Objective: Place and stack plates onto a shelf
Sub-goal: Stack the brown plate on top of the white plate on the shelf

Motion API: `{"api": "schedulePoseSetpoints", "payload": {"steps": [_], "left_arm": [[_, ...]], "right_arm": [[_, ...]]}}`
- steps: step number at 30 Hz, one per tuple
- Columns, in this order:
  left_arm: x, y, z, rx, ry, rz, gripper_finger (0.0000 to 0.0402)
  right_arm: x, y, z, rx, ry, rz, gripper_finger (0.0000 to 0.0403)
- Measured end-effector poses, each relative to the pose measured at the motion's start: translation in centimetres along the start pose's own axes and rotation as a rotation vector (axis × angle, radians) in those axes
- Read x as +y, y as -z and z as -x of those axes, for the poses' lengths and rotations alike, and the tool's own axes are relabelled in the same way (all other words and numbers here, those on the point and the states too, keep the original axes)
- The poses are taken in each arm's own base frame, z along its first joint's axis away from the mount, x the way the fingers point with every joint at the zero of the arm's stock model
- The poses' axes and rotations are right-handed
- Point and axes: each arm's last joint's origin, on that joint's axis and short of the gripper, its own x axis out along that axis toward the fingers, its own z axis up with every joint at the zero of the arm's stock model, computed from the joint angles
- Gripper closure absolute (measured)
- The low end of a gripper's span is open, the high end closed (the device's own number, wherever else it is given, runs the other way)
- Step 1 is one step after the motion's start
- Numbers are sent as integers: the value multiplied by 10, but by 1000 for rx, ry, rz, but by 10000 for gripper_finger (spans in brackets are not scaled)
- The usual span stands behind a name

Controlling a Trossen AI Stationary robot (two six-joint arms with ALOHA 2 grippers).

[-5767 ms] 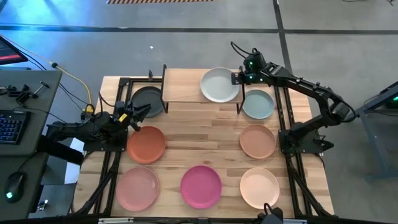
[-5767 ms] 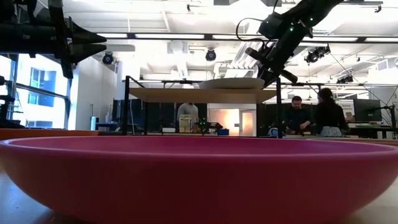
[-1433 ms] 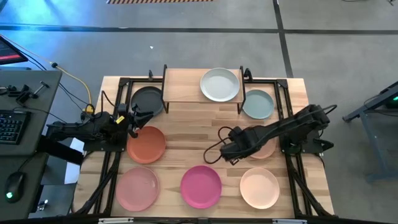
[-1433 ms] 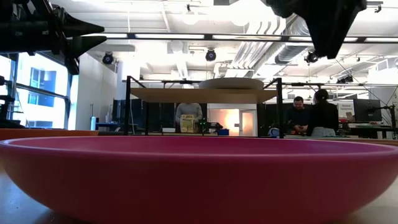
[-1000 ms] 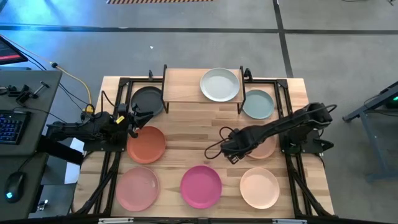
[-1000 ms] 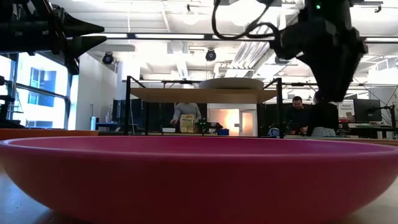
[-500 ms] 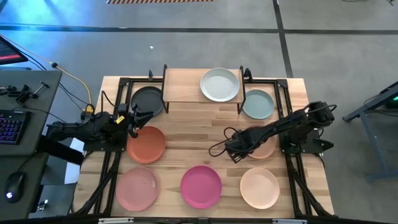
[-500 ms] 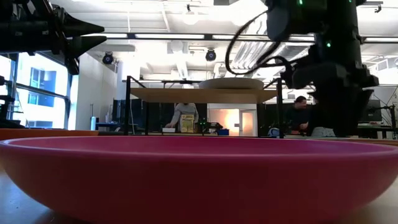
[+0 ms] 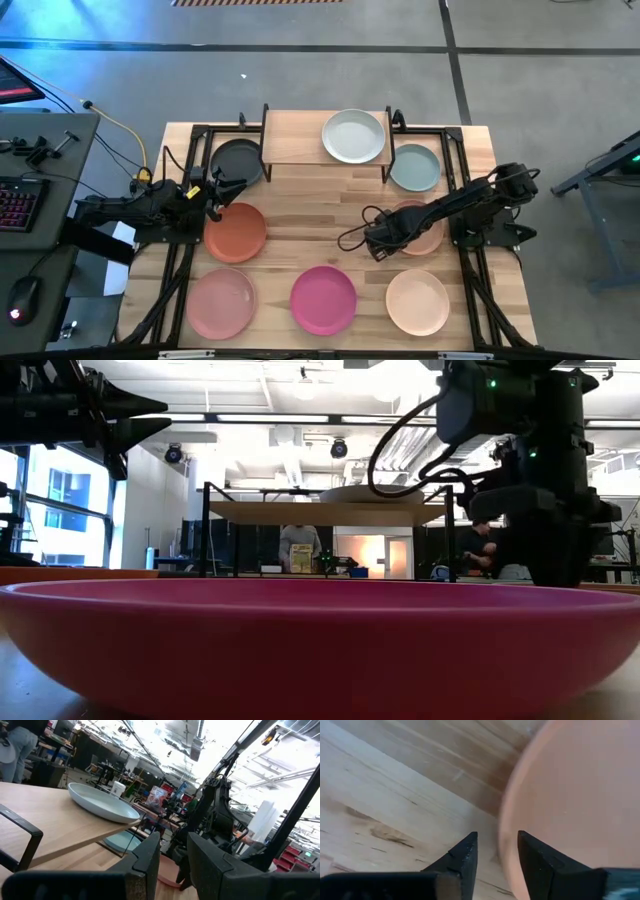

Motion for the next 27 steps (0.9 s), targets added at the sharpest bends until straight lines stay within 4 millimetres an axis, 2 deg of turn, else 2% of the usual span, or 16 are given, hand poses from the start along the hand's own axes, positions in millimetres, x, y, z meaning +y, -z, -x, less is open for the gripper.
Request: {"api": "schedulePoseSetpoints", "payload": {"steps": [11, 22, 27], "left_arm": [[0, 0, 0, 0, 0, -1, 312], [0, 0, 0, 0, 0, -3, 312], [0, 0, 0, 0, -1, -5, 312]], "right_arm": [[0, 0, 0, 0, 0, -28, 398], [0, 1, 0, 22, -1, -83, 402], [5, 1, 14, 10, 24, -80, 403]]}}
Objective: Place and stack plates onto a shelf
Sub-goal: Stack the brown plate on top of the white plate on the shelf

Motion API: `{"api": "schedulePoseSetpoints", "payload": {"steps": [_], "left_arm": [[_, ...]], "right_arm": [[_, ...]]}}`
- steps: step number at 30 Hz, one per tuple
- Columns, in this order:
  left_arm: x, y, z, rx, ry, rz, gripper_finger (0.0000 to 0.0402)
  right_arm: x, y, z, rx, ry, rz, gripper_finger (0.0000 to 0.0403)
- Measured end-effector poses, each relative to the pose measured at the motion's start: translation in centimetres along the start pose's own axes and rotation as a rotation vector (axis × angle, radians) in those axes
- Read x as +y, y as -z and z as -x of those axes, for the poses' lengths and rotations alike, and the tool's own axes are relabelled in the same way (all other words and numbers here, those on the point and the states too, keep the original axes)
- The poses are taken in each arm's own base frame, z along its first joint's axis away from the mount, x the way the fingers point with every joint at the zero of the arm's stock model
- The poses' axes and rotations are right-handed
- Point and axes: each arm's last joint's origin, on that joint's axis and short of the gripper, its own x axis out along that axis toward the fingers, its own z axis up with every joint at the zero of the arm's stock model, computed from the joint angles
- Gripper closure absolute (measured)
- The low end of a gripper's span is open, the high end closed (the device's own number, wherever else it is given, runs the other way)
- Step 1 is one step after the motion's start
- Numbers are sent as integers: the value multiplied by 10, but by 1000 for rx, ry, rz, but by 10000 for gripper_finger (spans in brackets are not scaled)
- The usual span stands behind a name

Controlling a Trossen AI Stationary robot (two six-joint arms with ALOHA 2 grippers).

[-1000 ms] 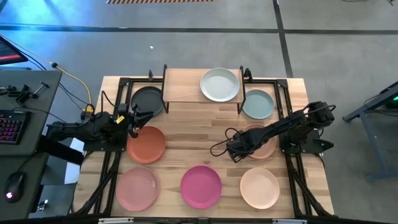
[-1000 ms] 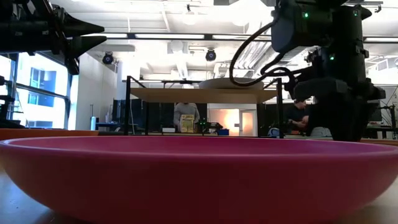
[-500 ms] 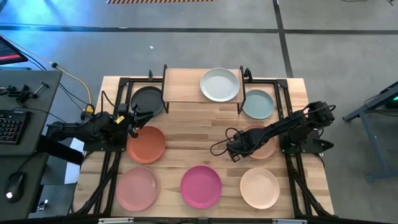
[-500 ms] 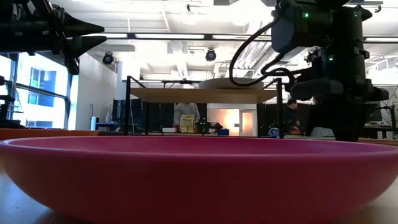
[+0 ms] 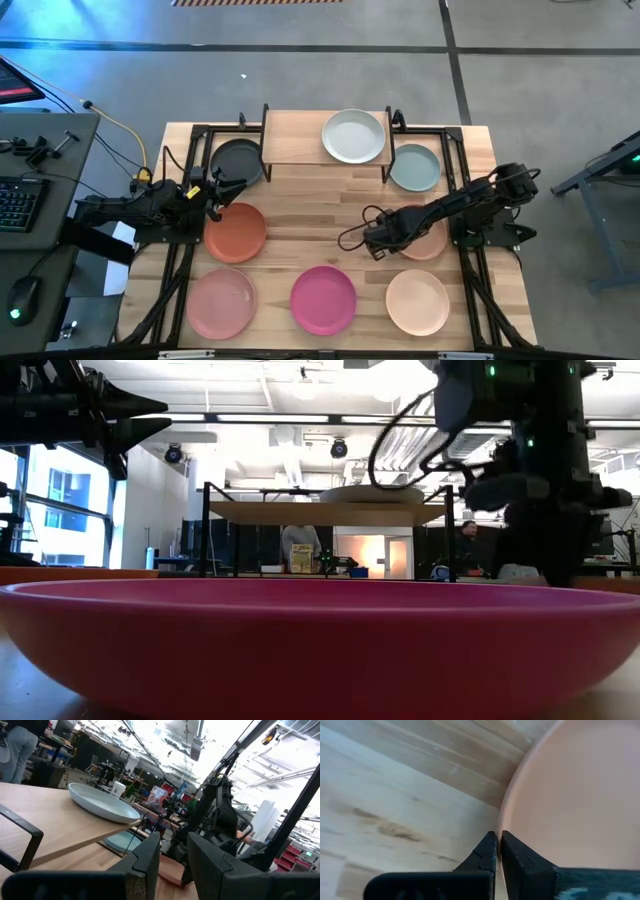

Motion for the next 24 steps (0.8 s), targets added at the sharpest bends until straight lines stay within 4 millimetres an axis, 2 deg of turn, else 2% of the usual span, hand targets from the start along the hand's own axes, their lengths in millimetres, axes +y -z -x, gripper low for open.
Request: {"api": "schedulePoseSetpoints", "payload": {"steps": [4, 24], "left_arm": [[0, 0, 0, 0, -2, -5, 312], [0, 0, 0, 4, -4, -8, 312]], "right_arm": [[4, -1, 13, -11, 17, 16, 403], [14, -5, 52, -97, 38, 3, 403]]}}
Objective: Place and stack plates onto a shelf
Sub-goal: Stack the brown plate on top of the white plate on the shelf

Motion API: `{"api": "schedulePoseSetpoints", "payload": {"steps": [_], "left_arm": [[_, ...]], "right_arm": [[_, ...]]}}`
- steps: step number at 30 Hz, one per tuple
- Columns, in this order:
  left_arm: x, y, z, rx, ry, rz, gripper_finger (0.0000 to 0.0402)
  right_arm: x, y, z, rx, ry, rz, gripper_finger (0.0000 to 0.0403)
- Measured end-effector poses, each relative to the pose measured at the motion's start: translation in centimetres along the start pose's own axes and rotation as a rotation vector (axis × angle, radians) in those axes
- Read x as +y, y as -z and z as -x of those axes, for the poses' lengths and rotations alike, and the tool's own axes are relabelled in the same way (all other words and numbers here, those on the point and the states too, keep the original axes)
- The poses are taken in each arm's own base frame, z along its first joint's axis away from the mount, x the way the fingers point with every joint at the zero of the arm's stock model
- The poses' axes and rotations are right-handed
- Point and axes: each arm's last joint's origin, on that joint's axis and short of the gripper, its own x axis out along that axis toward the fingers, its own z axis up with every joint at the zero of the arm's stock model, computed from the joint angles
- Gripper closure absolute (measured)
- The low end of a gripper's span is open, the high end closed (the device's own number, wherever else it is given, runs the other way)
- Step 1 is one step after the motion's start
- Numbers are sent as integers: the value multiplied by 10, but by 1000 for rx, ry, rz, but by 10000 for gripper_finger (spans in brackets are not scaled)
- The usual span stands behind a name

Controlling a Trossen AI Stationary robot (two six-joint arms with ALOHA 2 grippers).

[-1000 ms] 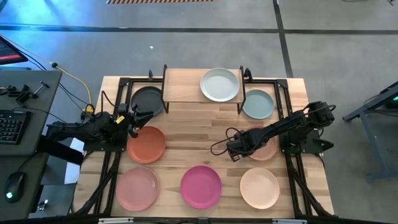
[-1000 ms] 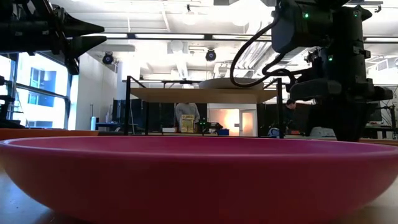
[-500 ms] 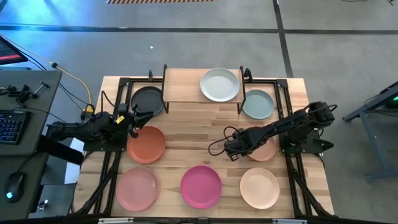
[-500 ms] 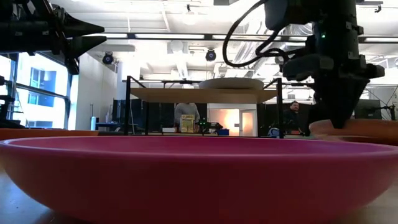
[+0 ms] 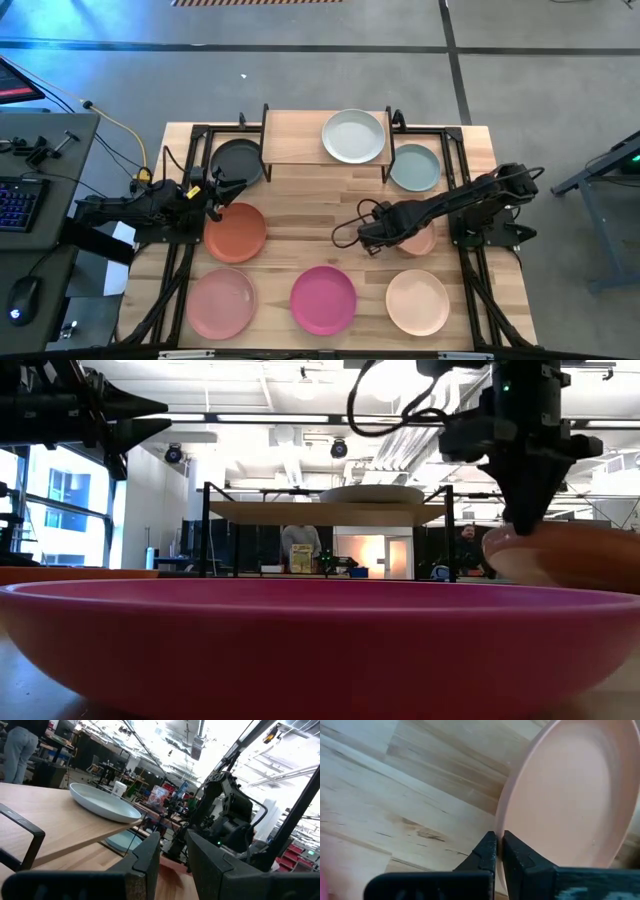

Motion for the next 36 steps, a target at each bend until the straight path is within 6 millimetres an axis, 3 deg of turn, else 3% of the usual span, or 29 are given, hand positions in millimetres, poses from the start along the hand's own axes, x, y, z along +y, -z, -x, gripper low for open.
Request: {"api": "schedulePoseSetpoints", "payload": {"steps": [24, 36], "left_arm": [[1, 2, 0, 19, -8, -5, 312], [1, 2, 0, 19, -8, -5, 312]], "right_arm": [[2, -8, 48, -65, 26, -30, 403], [-2, -7, 91, -86, 21, -59, 403]]}}
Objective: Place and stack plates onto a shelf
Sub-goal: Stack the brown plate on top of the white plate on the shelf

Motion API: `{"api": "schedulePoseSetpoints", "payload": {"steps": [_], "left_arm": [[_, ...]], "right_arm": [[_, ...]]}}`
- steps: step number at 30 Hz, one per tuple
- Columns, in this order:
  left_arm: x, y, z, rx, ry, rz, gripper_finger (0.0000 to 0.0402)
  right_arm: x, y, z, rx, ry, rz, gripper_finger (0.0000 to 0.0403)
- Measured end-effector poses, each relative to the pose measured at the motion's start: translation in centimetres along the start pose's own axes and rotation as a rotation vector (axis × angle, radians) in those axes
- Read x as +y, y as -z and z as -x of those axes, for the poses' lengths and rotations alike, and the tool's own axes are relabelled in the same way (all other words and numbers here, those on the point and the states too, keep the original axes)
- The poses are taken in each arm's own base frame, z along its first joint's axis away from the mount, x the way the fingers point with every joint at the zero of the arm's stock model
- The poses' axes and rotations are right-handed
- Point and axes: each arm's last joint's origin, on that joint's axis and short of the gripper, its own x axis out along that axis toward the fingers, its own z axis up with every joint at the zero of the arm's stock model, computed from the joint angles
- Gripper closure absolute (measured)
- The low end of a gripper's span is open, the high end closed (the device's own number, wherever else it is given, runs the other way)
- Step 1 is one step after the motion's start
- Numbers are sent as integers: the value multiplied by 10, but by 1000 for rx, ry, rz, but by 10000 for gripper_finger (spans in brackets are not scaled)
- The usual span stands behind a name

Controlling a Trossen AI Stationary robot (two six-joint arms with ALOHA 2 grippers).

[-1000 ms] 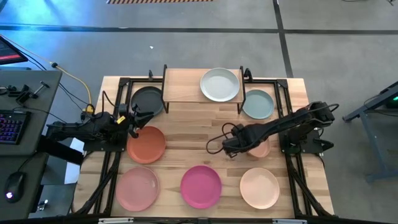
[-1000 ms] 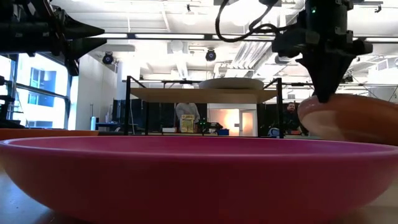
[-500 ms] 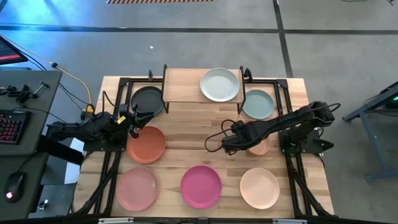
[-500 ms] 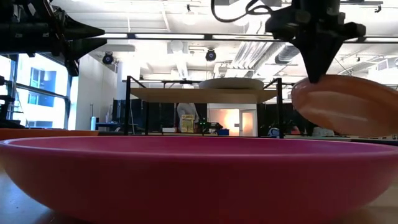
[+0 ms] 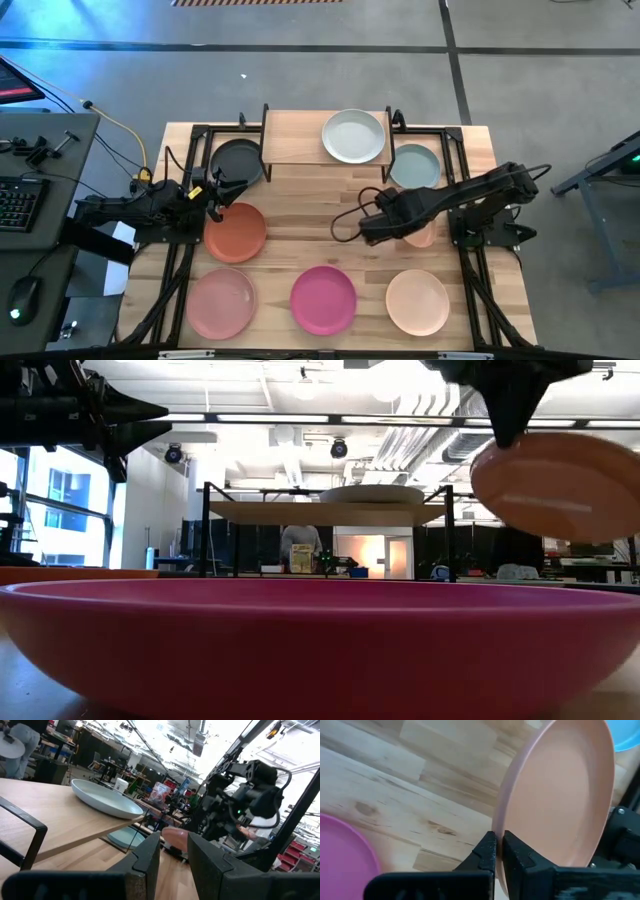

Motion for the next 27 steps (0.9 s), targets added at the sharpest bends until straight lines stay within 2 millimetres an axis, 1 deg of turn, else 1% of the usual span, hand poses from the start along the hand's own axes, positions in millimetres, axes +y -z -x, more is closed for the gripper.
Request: {"api": "schedulePoseSetpoints", "payload": {"steps": [3, 10, 19, 27], "left_arm": [[0, 0, 0, 0, 0, 0, 312], [0, 0, 0, 0, 0, 0, 312], [0, 0, 0, 0, 1, 0, 312], [0, 0, 0, -1, 0, 0, 312]], "right_arm": [[-3, -2, 13, -11, 1, -3, 403], [-2, -12, 38, -92, -84, -30, 403], [-5, -27, 53, -168, -128, -46, 403], [-12, -53, 60, -209, -134, -23, 403]]}}
